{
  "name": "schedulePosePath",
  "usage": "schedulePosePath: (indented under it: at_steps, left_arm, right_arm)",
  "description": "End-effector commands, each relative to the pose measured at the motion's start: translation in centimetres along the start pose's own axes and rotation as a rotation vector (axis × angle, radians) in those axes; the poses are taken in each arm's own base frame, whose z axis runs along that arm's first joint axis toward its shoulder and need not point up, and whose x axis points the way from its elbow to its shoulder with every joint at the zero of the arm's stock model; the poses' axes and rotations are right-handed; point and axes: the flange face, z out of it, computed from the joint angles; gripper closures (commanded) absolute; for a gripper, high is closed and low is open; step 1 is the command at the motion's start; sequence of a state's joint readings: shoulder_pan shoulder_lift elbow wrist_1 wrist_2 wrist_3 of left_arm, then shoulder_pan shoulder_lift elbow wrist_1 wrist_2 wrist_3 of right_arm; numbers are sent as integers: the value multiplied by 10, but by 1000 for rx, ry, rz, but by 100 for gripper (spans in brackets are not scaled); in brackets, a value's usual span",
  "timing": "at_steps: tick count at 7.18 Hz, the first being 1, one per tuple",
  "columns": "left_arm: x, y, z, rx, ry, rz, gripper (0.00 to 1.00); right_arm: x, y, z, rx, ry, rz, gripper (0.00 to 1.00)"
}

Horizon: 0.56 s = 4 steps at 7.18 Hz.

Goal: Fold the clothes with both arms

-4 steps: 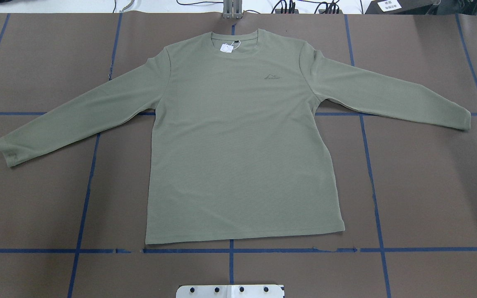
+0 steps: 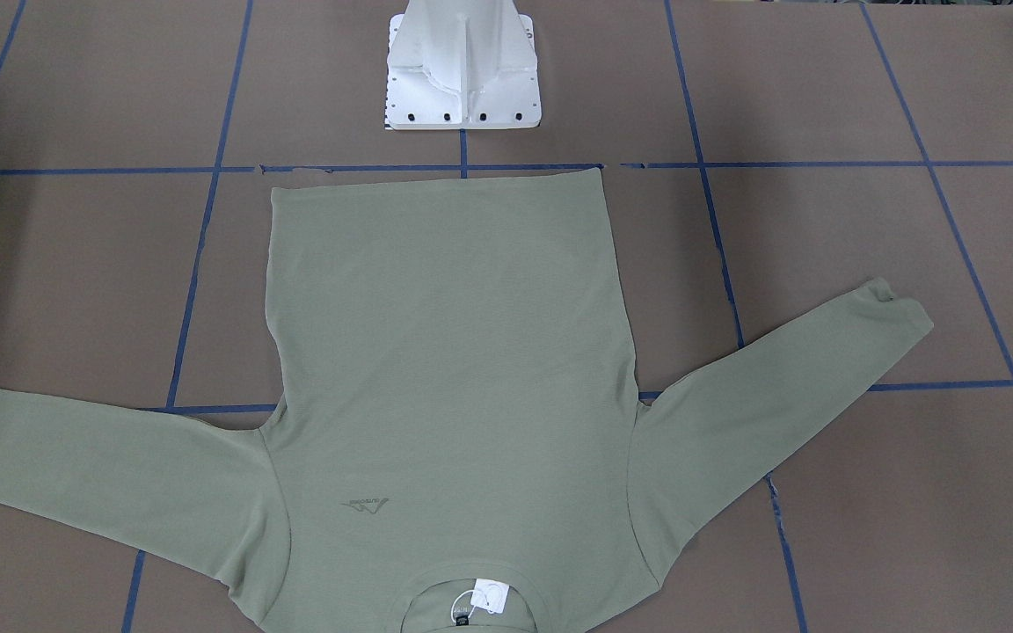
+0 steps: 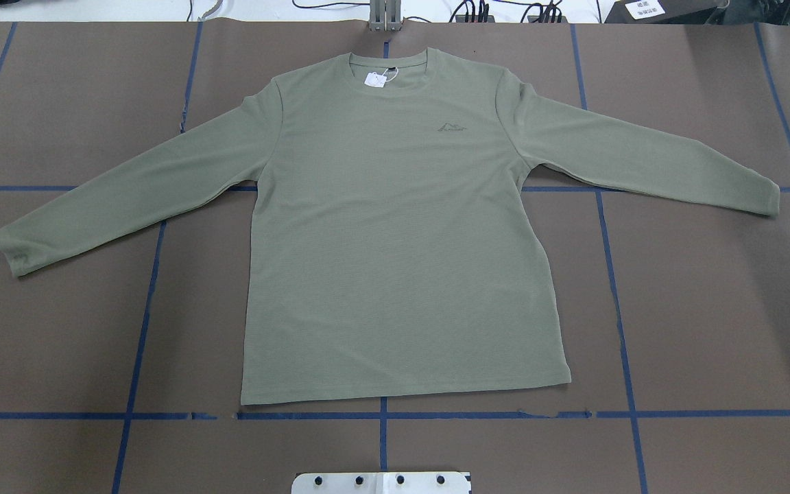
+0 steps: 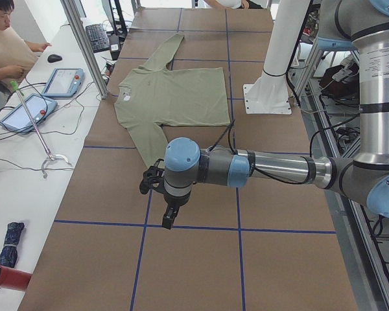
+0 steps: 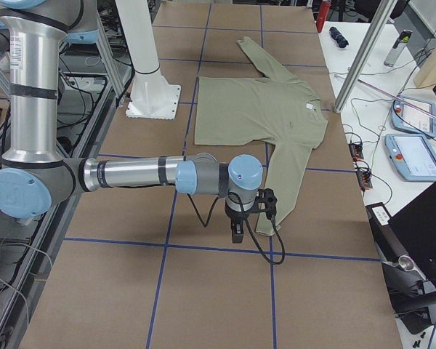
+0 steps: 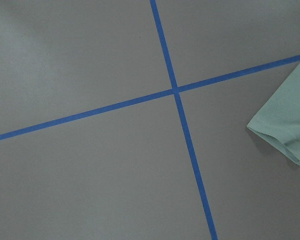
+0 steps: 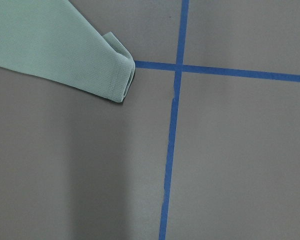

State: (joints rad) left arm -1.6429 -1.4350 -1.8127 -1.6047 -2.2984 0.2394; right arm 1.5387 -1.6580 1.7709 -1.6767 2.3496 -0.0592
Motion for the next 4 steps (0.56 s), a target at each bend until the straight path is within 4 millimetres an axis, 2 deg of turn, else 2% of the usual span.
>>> schedulePosePath:
  at_steps: [1,2,3,4]
  left_arm:
    - [6,-7,-8,41,-6,39,0]
    - [10,-15,-16,113,-28,93,0]
    - [13,-22,-21,193,-51,166,0]
    - [19,-34,-31,296,-73,236,0]
  right_arm:
    - [-17,-24,-18,39,3,-35,0]
    - [-39,-54,-43,89,5,-81,0]
    - [-53,-73,-58,121,6,-114,0]
    - [-59,-81,-65,191,3,-169,0]
